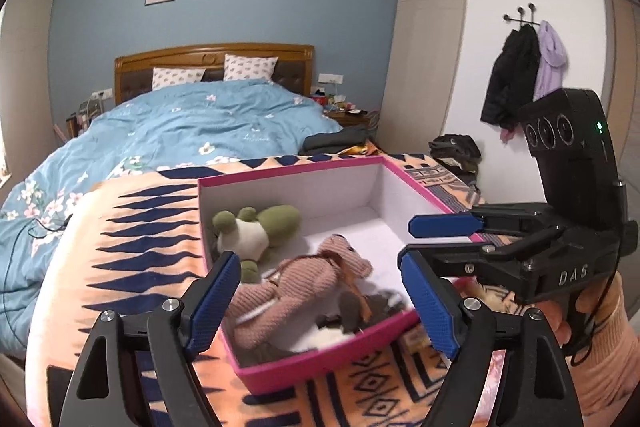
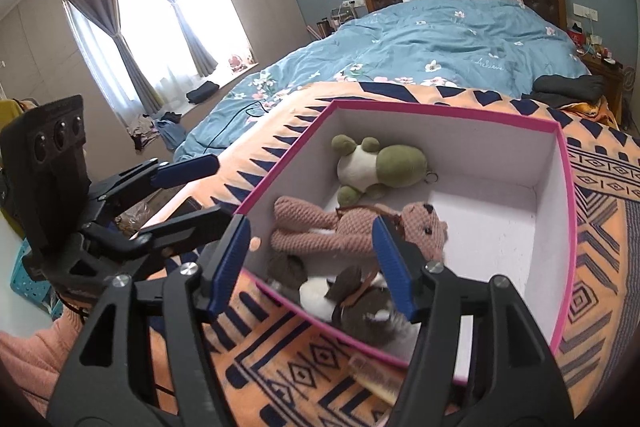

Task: Organize objects

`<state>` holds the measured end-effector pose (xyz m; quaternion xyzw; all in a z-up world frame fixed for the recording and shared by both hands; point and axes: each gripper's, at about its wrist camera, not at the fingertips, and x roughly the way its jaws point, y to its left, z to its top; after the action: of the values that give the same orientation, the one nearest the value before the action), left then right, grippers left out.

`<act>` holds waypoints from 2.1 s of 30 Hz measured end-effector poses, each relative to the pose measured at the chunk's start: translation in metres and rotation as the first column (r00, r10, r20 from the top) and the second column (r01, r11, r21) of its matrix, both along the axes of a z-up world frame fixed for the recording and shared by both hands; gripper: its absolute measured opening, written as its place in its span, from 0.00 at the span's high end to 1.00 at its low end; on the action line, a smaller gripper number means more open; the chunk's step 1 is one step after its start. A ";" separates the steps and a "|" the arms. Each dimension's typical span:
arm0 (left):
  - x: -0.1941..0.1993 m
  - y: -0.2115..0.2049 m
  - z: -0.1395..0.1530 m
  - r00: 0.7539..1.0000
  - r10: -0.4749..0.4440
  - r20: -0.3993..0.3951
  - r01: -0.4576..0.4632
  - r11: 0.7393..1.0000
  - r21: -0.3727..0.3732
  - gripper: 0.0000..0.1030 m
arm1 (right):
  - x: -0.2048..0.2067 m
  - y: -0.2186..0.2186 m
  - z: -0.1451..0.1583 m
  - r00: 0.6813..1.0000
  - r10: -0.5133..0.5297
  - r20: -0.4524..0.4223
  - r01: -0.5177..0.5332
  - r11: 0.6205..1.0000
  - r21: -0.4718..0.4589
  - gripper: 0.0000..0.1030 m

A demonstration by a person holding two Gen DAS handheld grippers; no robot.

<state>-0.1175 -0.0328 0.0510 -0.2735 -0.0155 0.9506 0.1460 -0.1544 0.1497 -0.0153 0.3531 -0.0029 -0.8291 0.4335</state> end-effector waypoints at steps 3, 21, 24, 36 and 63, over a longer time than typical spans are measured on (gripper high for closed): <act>0.016 0.011 -0.008 0.999 -0.044 0.006 0.044 0.999 0.014 0.16 | 0.015 0.009 -0.002 1.000 -0.001 -0.009 0.000 1.000 -0.008 0.37; 0.060 0.058 -0.066 0.981 -0.169 0.097 0.160 0.983 0.089 0.01 | 0.072 0.080 -0.050 0.992 -0.118 0.035 0.117 0.993 0.026 0.33; 0.063 0.068 -0.074 0.977 -0.180 0.119 0.171 0.982 0.082 0.00 | 0.076 0.088 -0.060 0.989 -0.138 0.059 0.137 0.990 0.033 0.33; 0.074 0.108 -0.100 0.952 -0.251 0.172 0.252 0.968 0.019 0.00 | 0.095 0.121 -0.090 0.968 -0.224 0.110 0.216 0.973 0.083 0.33; 0.069 0.139 -0.138 0.857 -0.394 0.332 0.391 0.917 0.081 0.38 | 0.103 0.124 -0.113 0.970 -0.178 0.166 0.165 0.982 0.089 0.50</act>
<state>-0.0488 0.1065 -0.0872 -0.4308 0.0105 0.8387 0.3330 -0.0516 0.2732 -0.1288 0.4383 -0.0403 -0.8290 0.3450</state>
